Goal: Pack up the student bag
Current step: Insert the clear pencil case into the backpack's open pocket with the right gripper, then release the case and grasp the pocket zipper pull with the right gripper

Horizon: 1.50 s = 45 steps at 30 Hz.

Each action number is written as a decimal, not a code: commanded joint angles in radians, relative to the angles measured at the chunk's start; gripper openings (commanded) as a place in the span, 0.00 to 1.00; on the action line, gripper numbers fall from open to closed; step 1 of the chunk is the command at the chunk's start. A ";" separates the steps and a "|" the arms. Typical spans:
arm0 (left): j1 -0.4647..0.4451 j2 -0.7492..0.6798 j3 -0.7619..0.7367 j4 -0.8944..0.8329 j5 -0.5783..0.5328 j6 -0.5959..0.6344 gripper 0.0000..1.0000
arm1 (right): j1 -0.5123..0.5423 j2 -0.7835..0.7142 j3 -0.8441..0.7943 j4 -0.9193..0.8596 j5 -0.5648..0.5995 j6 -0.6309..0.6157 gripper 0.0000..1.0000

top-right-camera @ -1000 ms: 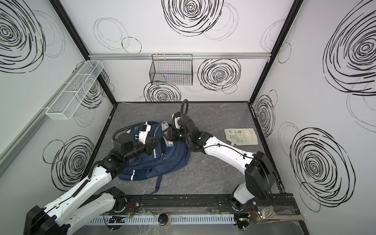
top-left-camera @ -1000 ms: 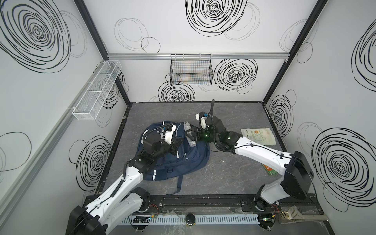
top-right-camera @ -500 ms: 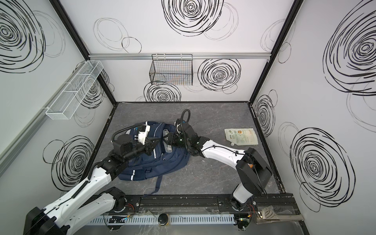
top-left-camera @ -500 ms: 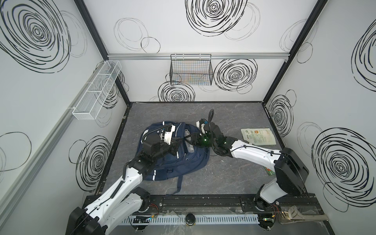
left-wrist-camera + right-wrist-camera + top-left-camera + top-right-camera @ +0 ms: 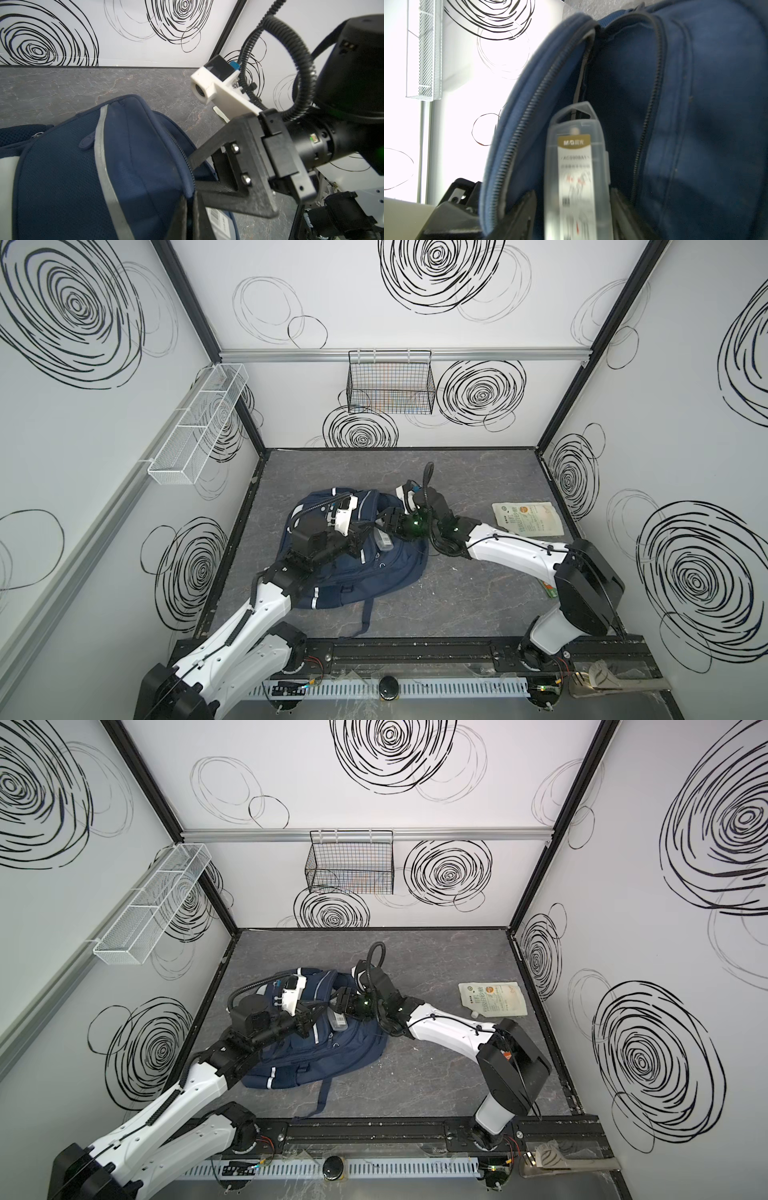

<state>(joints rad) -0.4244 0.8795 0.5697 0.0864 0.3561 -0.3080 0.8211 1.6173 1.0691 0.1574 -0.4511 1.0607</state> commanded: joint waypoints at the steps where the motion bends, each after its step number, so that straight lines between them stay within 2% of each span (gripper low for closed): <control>1: -0.004 -0.030 0.017 0.180 0.024 0.009 0.00 | 0.006 0.008 0.027 0.048 -0.031 0.021 0.67; 9: -0.005 -0.024 0.018 0.179 0.023 0.005 0.00 | 0.003 -0.019 0.016 0.067 -0.053 0.000 0.67; 13: -0.006 -0.022 0.019 0.174 0.008 0.007 0.00 | 0.009 -0.081 -0.018 0.003 0.006 -0.096 0.65; 14: -0.006 -0.023 0.025 0.164 0.001 0.012 0.06 | 0.014 -0.113 -0.034 -0.033 0.058 -0.133 0.65; 16: -0.015 -0.032 0.047 0.126 -0.035 0.034 0.30 | 0.022 -0.182 -0.071 -0.112 0.175 -0.216 0.65; 17: -0.023 -0.045 0.057 0.107 -0.075 0.048 0.44 | 0.030 -0.224 -0.099 -0.148 0.247 -0.254 0.65; 18: -0.026 -0.058 0.063 0.091 -0.124 0.052 0.54 | 0.039 -0.264 -0.122 -0.171 0.306 -0.280 0.64; 21: -0.029 -0.120 0.058 0.047 -0.257 0.068 0.65 | 0.104 -0.377 -0.204 -0.210 0.446 -0.338 0.59; 24: -0.028 -0.185 0.016 0.037 -0.330 0.113 0.65 | 0.246 -0.416 -0.248 -0.182 0.527 -0.379 0.55; 26: -0.030 -0.215 -0.008 0.031 -0.395 0.130 0.65 | 0.353 -0.388 -0.228 -0.185 0.604 -0.418 0.53; 29: -0.028 -0.242 -0.031 0.030 -0.497 0.123 0.66 | 0.457 -0.311 -0.189 -0.187 0.693 -0.448 0.51; 37: -0.008 -0.235 -0.025 0.007 -0.516 0.127 0.66 | 0.484 -0.124 -0.129 -0.190 0.810 -0.458 0.50; 41: -0.004 -0.233 -0.027 0.009 -0.504 0.119 0.67 | 0.481 -0.057 -0.119 -0.189 0.840 -0.476 0.46; 45: -0.002 -0.235 -0.030 0.006 -0.502 0.115 0.67 | 0.477 0.003 -0.080 -0.246 0.851 -0.479 0.35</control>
<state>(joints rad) -0.4335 0.6502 0.5457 0.0586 -0.1356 -0.2016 1.3022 1.5887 0.9436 -0.0490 0.3538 0.5903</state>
